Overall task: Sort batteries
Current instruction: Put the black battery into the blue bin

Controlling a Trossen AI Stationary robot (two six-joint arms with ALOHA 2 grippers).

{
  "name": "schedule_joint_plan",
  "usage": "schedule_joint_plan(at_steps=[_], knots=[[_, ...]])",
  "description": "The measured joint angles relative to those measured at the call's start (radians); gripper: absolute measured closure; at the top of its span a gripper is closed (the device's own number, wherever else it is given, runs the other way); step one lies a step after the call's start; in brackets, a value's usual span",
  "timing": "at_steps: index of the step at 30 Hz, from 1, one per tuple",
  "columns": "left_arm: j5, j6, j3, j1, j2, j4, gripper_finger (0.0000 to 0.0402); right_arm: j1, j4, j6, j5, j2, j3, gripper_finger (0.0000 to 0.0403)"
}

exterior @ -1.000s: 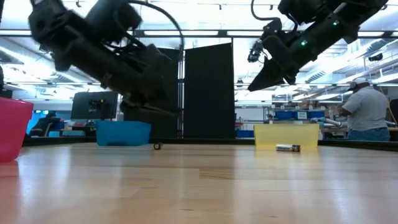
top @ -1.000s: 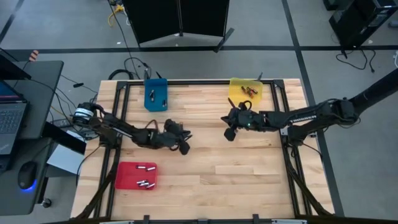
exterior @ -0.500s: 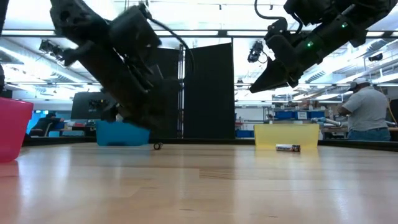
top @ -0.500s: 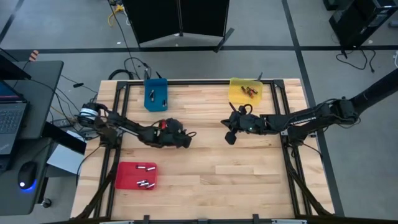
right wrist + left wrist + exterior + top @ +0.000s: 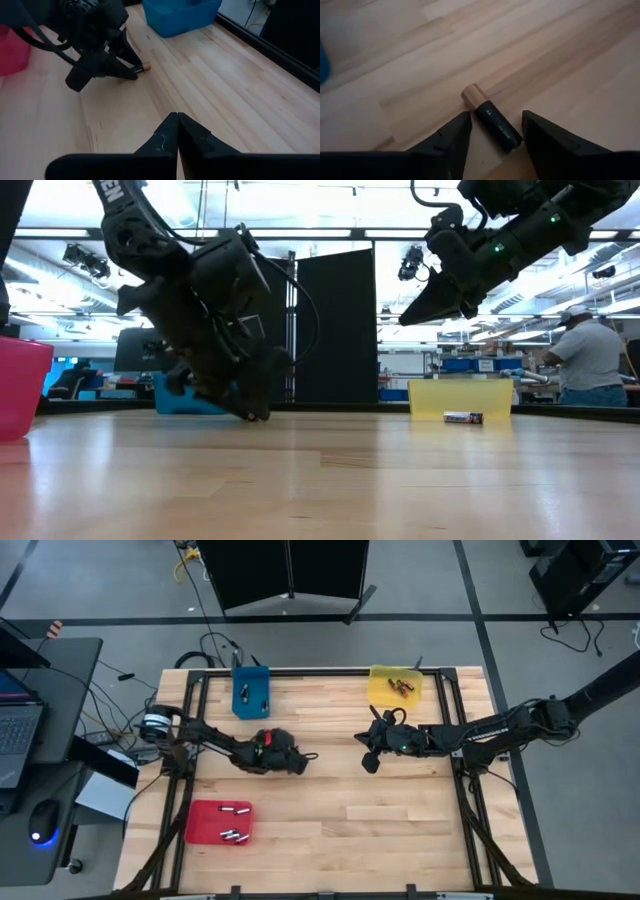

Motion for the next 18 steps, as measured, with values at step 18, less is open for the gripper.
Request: schedule_joint_plan(at_steps=[18], knots=[[0.142,0.402,-0.004,-0.019,-0.063,-0.035,0.0354,0.013,0.001,-0.032,-0.087,0.0,0.0,0.0389]])
